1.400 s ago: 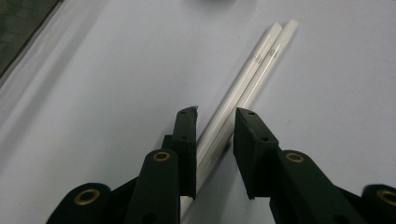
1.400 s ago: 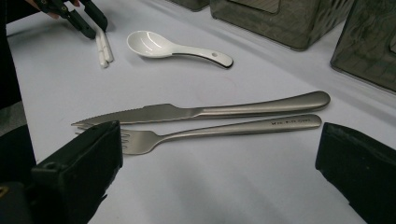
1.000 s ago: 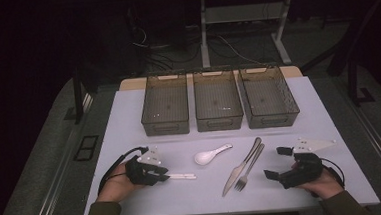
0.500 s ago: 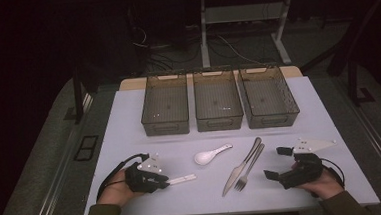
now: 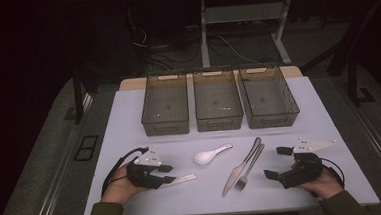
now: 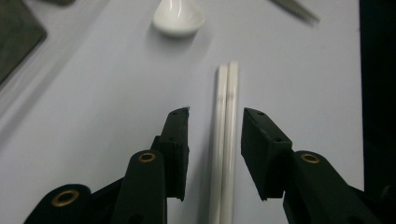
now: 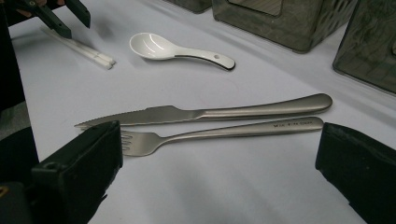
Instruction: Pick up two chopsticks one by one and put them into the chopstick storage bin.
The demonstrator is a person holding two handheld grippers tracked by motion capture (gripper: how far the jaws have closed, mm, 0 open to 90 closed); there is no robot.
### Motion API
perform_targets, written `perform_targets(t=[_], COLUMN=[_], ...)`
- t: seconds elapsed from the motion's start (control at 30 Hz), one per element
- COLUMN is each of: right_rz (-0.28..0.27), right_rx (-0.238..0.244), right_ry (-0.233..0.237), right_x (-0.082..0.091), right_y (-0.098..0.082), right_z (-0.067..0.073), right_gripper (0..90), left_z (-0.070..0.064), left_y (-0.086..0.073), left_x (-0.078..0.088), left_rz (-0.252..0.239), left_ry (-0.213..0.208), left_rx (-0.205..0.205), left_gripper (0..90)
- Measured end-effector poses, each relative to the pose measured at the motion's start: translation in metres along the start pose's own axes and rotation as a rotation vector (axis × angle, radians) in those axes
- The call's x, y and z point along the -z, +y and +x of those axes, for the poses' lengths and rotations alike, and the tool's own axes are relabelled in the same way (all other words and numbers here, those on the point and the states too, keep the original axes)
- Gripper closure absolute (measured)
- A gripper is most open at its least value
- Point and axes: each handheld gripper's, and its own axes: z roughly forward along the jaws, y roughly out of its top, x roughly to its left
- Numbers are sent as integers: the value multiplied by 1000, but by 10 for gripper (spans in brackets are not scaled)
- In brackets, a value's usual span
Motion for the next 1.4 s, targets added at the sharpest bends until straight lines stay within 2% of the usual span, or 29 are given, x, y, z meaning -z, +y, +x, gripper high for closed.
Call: perform_targets(t=[0.07, 0.17, 0.27, 0.33, 0.43, 0.7, 0.73, 0.97, 1.07, 1.13, 1.23, 1.4], right_rz=[0, 0, 1, 1, 2, 1, 1, 0, 2, 2, 3, -1], right_rx=[0, 1, 2, -1, -3, -1, -1, -2, -4, -4, -1, 1], right_ry=[0, 0, -2, -2, 0, -1, -1, -1, -1, -2, -1, 0], right_x=[0, 0, -1, -1, -1, -1, -1, 0, -1, -1, -1, 0], right_y=[0, 0, 0, 0, 0, 0, 0, 0, 0, 0, 0, 0], right_z=[0, 0, -1, -1, -1, -1, -1, -1, -1, -1, -1, -1], right_gripper=[10, 9, 9, 10, 10, 10, 9, 9, 10, 9, 9, 10], left_z=[-1, 0, 2, 3, 3, 4, 4, 6, 8, 8, 9, 10], left_y=[8, 17, 21, 20, 18, 17, 17, 14, 14, 14, 13, 11], left_x=[-9, -21, -30, -32, -35, -40, -40, -45, -44, -44, -44, -41], left_rz=[-14, -9, -5, -14, -3, 29, 39, 73, 76, 67, 68, 65], left_ry=[1, 5, 1, -22, -42, -54, -48, -14, -3, -3, -4, -2], left_rx=[-9, -32, -22, -7, 1, 0, -10, -15, -23, -11, -13, -1], left_gripper=[632, 683, 723, 735, 754, 780, 780, 799, 816, 821, 823, 777])
